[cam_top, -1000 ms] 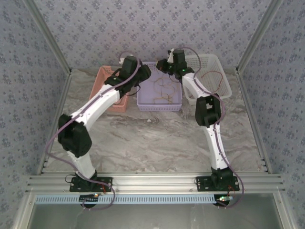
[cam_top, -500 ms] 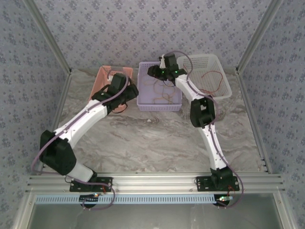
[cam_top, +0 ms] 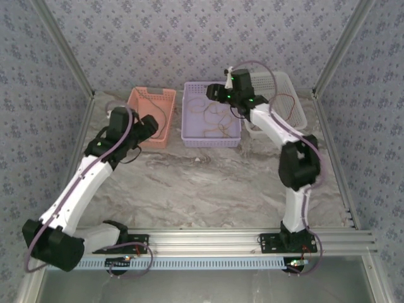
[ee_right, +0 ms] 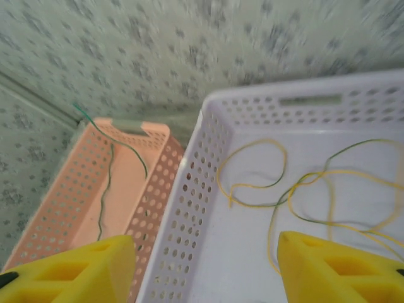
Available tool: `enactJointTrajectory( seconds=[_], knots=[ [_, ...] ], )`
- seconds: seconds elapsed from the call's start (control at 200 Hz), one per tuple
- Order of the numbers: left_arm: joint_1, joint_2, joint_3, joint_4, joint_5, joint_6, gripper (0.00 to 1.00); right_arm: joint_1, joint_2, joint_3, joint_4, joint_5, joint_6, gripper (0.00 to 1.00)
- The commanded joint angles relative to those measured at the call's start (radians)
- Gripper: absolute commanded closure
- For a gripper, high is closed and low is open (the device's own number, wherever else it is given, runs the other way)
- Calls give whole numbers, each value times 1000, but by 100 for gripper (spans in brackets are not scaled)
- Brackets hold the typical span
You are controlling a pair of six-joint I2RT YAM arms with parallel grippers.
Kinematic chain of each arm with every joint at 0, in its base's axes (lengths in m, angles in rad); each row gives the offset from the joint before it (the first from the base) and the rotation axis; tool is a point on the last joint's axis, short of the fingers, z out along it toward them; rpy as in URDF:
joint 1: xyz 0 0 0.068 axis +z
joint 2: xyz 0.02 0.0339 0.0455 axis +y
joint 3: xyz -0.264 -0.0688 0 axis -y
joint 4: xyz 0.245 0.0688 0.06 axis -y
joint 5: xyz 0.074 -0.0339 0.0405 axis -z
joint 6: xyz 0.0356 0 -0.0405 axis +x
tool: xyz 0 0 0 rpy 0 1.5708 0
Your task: Untangle the cables
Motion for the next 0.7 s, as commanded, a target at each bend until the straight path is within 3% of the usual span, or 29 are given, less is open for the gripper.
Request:
enactJointTrajectory(
  seconds=[0.0,0.06,0.09,0.105,0.165,0.27,0.395,0.445,0.475,0.56,0.695],
  knots=[
    [59,-90,-28,-60,74,40,2,-1,-231,-215,101,129,-100,34],
    [94,-128,-50,-74,110,59,1,-3,-364,-328,73,165,-130,29],
    [106,-144,-63,-82,124,70,1,-4,-424,-368,28,177,-144,4],
    [111,-153,-68,-85,130,76,1,-7,-454,-386,2,184,-151,2],
    [121,-186,-101,-90,142,98,1,-8,-564,-454,-102,223,-167,1],
    [126,-238,-171,-99,116,105,1,0,-746,-593,-297,443,-112,1],
    [129,-257,-241,-160,-77,-10,1,-15,-1000,-796,-355,641,-77,1],
    [129,-252,-290,-111,-147,-5,1,-38,-1086,-881,-325,674,-93,1],
    [129,-254,-331,-37,-163,44,1,-58,-1138,-933,-303,667,-107,1],
    [126,-268,-466,171,-200,195,1,-136,-1243,-1127,-56,568,-334,1],
    [126,-245,-601,408,-325,395,1,-266,-1237,-1262,81,499,-373,1]
  ],
)
